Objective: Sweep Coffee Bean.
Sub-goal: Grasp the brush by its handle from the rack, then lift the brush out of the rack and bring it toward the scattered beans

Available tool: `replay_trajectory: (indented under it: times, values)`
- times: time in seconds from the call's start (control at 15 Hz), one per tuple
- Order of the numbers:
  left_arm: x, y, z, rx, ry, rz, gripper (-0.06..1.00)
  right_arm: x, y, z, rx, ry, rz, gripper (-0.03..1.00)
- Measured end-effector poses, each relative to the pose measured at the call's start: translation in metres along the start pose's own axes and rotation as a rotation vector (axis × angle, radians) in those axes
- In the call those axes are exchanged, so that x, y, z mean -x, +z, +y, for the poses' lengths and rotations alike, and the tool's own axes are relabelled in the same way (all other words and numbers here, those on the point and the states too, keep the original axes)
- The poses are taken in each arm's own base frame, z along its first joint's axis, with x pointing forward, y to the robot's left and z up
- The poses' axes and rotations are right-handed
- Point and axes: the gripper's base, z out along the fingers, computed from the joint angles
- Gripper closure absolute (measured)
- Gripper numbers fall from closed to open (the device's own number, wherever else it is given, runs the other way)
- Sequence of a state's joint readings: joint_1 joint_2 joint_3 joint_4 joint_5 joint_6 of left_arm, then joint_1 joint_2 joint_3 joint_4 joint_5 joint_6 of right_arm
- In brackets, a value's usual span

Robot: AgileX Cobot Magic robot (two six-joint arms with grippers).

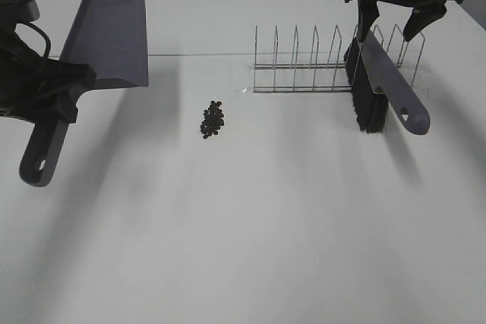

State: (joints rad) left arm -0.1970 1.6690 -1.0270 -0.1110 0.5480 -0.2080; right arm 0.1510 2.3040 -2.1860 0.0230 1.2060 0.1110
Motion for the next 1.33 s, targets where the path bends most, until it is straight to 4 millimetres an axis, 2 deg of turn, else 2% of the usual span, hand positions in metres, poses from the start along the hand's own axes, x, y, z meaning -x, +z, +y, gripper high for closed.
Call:
replay_trajectory:
  times: [0.13,0.2,0.47,0.53,0.67,0.93,1.07,1.2,1.27,1.33]
  values:
    - [0.0,0.0,0.0,0.0,0.002,0.0,0.59,-0.001,0.023,-0.001,-0.005,0.014,0.041,0.29]
    - [0.0,0.0,0.0,0.0,0.003,0.0,0.59,-0.005,0.044,-0.001,-0.01,0.029,0.083,0.31]
    - [0.0,0.0,0.0,0.0,0.014,0.0,0.59,-0.007,0.071,-0.003,-0.023,0.029,0.097,0.44]
    - [0.0,0.0,0.0,0.0,0.02,0.0,0.59,-0.007,0.074,-0.003,-0.023,0.031,0.099,0.53]
    - [0.0,0.0,0.0,0.0,0.025,0.0,0.59,-0.007,0.075,-0.005,-0.03,0.049,0.099,0.62]
    - [0.0,0.0,0.0,0.0,0.025,0.0,0.59,-0.008,0.073,-0.005,-0.033,0.051,0.122,0.62]
    - [0.0,0.0,0.0,0.0,0.025,0.0,0.59,-0.002,0.06,-0.004,-0.029,0.05,0.09,0.62]
    - [0.0,0.0,0.0,0.0,0.025,0.001,0.59,0.01,0.032,-0.002,-0.017,0.049,0.012,0.62]
    - [0.0,0.0,0.0,0.0,0.025,0.002,0.59,0.017,0.005,0.0,-0.008,0.048,-0.056,0.62]
    - [0.0,0.0,0.0,0.001,0.025,0.003,0.59,0.023,-0.041,0.002,0.01,0.048,-0.155,0.62]
